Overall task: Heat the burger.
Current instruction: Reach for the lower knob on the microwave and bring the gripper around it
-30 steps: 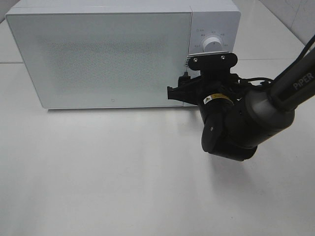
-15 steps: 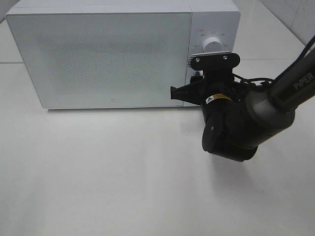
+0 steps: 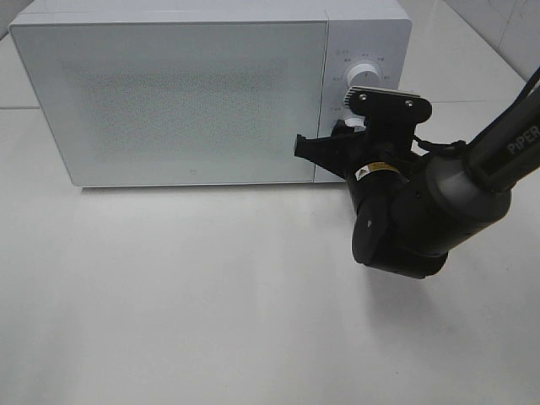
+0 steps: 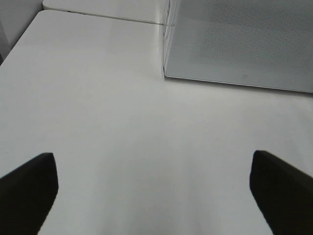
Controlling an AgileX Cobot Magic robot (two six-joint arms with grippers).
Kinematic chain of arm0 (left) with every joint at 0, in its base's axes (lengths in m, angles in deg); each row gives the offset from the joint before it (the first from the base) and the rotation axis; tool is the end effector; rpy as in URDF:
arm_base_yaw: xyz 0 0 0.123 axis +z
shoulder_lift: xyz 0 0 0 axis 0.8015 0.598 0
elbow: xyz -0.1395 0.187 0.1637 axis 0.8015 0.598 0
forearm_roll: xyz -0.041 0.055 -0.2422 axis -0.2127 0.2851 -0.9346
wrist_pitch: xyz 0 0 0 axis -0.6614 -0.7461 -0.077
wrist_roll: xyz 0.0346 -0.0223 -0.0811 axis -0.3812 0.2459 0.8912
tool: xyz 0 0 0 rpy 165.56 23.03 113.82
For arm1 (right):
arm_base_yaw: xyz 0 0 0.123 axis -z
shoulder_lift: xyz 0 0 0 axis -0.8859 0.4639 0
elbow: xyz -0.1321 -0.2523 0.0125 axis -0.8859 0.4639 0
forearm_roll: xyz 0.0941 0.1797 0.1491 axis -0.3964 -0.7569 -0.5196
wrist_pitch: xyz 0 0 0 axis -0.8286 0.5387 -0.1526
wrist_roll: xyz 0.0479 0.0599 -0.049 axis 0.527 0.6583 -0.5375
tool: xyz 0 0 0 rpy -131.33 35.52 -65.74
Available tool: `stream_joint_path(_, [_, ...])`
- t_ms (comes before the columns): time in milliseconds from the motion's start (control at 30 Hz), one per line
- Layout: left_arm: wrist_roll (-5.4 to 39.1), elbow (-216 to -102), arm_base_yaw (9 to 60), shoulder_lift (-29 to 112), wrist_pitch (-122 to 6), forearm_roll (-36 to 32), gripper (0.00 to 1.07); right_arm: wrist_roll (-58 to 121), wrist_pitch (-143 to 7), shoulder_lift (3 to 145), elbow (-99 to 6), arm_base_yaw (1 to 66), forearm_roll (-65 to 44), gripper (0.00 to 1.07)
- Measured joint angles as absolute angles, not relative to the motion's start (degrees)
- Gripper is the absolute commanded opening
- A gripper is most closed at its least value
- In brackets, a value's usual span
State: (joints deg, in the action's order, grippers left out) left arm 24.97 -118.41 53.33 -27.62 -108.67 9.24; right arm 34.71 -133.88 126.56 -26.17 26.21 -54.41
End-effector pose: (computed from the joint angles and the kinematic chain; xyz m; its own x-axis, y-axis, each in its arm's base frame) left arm -0.0091 -0.0045 0.2819 -0.4471 -0.1031 -0.8885 -0.0019 0.9934 -0.1143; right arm 0.3243 0.1636 0.1095 -0.0707 0.2338 -0.9697 0.1000 0.9689 0.2263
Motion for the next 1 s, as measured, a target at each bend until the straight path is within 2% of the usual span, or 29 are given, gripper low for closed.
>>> stream_joint_path(100, [25.0,-118.4,53.3,-27.6,-108.7,9.2,1.00,37.9,-133.9,126.6,-26.1,26.4,-54.0,0.00])
stream_joint_path(167, [25.0,-118.4,53.3,-27.6,-108.7,9.2,1.00,50.2,-134.0,126.6,-25.9,26.5,-53.3,0.00])
stream_joint_path(267, [25.0,-118.4,53.3,-27.6,-108.7,9.2,1.00,53.6,-134.1,126.6,-25.8,26.5,-53.1,0.00])
stream_joint_path(333, [25.0,-118.4,53.3,-27.6,-108.7,9.2,1.00,66.5,-134.1,126.6,-25.5,26.7,-52.3,0.00])
stream_joint_path(367, [25.0,-118.4,53.3,-27.6,-108.7,9.2,1.00,66.5,-134.1,126.6,-25.5,26.7,-52.3,0.00])
stream_joint_path(433, [25.0,-118.4,53.3,-27.6,-108.7,9.2,1.00,78.5,-134.2,126.6,-25.5,26.8,-52.2,0.00])
stream_joint_path(700, [25.0,-118.4,53.3,-27.6,-108.7,9.2,1.00,106.4,-134.2,126.6,-25.4,26.8,-52.1,0.00])
stream_joint_path(1000, [25.0,-118.4,53.3,-27.6,-108.7,9.2,1.00,120.5,-134.1,126.6,-25.4,26.8,-52.1,0.00])
